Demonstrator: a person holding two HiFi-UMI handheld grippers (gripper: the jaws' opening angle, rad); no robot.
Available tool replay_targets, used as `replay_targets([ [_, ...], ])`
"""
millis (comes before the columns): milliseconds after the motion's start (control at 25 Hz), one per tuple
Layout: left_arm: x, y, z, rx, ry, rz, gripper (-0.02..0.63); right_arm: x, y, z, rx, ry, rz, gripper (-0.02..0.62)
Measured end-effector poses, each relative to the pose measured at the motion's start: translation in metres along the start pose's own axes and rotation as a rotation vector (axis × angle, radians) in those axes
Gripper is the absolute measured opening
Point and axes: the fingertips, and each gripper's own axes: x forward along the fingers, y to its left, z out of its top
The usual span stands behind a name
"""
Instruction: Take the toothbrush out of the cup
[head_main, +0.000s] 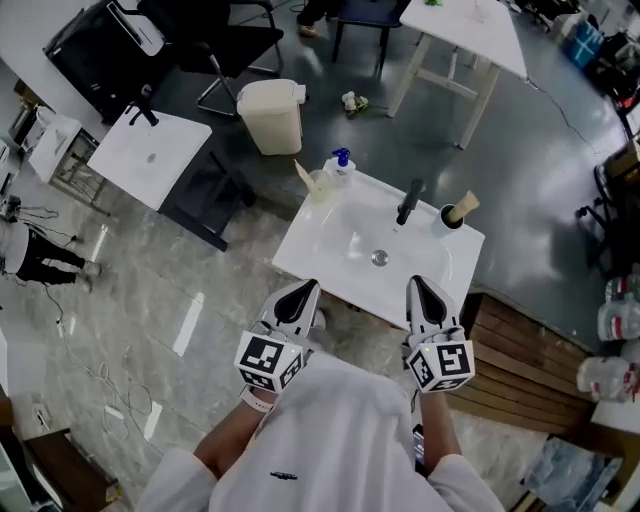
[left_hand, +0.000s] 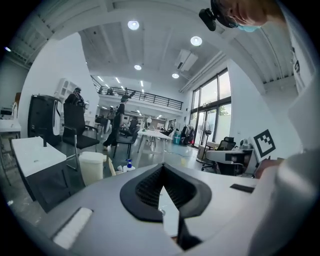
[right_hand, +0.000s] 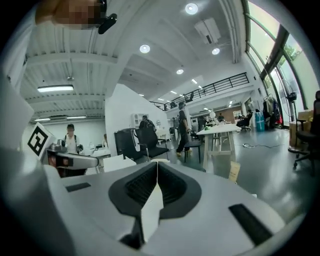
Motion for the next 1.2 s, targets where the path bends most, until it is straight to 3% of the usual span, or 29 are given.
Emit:
replay_targets([
  [200,0.047,0.055,0.015,-0.017,0.025,-0.05,0.006,0.061,-0.003,0.009,-0.02,0.016,-0.058,0.006],
  [360,0.07,0.073,0.022,-0.021,0.044,-0.058,0.005,0.086,-0.01,0.007,-0.006,0.037,-0.065,0.006],
  [600,0.097,0.086,0.032,-0.064,0.047,-0.024,0.005,0.111,-0.029,0.02,0.038,0.023,-0.061,0.006],
  [1000,0.124,0.095,0.025,-0.06,0.079,0.026,0.006,0.129,-0.042,0.001,0.067,0.06,-0.021,0.006],
  [1200,0.13,0.114,0.031,-0.085,0.038,0.081,0.005,0.146,-0.032,-0.004,0.075,0.075,0.026,0.006],
])
